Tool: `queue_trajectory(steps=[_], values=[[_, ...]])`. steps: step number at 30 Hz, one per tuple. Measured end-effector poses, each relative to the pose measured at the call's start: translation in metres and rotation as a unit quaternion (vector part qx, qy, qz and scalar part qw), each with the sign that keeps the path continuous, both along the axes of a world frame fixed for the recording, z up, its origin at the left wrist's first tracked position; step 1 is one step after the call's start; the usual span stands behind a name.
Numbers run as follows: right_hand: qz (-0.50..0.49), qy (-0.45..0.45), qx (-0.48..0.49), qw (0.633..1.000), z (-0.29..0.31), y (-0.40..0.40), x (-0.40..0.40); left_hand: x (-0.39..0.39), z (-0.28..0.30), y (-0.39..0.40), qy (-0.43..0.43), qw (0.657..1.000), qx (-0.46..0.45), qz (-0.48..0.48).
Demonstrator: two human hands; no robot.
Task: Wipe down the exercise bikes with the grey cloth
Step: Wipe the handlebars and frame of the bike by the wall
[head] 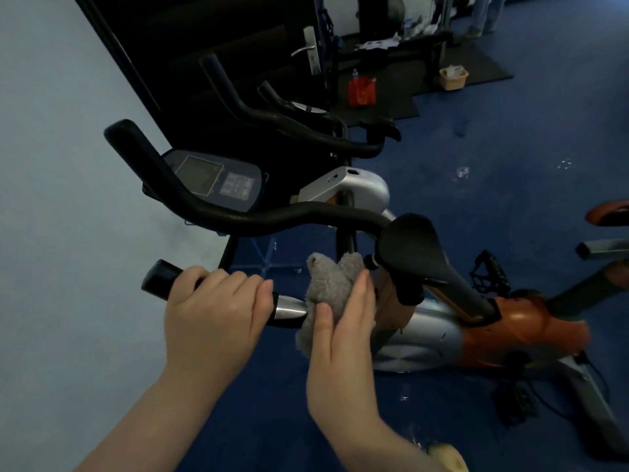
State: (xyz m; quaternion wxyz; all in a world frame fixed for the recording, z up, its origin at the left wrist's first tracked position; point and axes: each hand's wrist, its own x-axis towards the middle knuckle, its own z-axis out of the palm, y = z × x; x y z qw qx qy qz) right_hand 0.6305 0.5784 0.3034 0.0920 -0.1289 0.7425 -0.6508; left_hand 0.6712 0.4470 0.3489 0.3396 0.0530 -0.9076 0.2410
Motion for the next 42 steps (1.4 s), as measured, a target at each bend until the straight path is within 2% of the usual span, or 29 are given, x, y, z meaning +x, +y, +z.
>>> queue_trajectory(steps=[3,7,12,16,18,20,22,24,27,32,37,42], values=[[-0.023,-0.082,-0.049,0.995,0.009,-0.013,-0.004,-0.001,0.0,0.0,0.003,1.0,0.0,0.003],[-0.088,-0.116,-0.034,0.989,0.02,-0.022,-0.052,-0.001,0.001,-0.001,0.004,1.0,-0.004,0.005],[-0.098,-0.158,-0.09,0.978,0.016,-0.019,-0.022,0.0,-0.001,-0.001,-0.004,1.0,-0.002,0.011],[-0.074,-0.205,-0.063,0.974,0.021,-0.018,-0.058,0.0,-0.001,-0.003,-0.005,1.0,-0.004,0.014],[-0.054,-0.159,-0.047,0.985,0.02,-0.015,-0.05,0.0,0.0,-0.002,-0.003,1.0,0.001,0.014],[-0.043,-0.088,0.02,0.995,0.022,-0.011,-0.029,0.0,-0.001,-0.001,0.001,1.0,0.006,0.015],[-0.04,-0.058,0.083,0.994,0.021,-0.012,-0.038,0.0,-0.001,-0.001,0.001,1.0,0.008,0.013],[-0.008,-0.071,0.169,0.983,0.028,-0.019,-0.067,-0.001,0.0,-0.001,-0.001,1.0,0.009,0.012],[0.023,-0.041,0.303,0.952,0.038,-0.029,-0.094,-0.002,0.0,0.0,0.0,1.0,0.005,0.01],[0.033,0.019,0.397,0.917,0.034,-0.039,-0.1,-0.002,0.0,0.001,0.008,1.0,0.001,0.015],[0.057,0.04,0.333,0.94,0.033,-0.016,-0.079,-0.001,0.001,0.002,0.013,1.0,0.008,0.013],[0.129,0.203,0.312,0.919,0.015,0.01,-0.046,-0.002,-0.002,0.0,0.026,1.0,0.013,-0.002]])
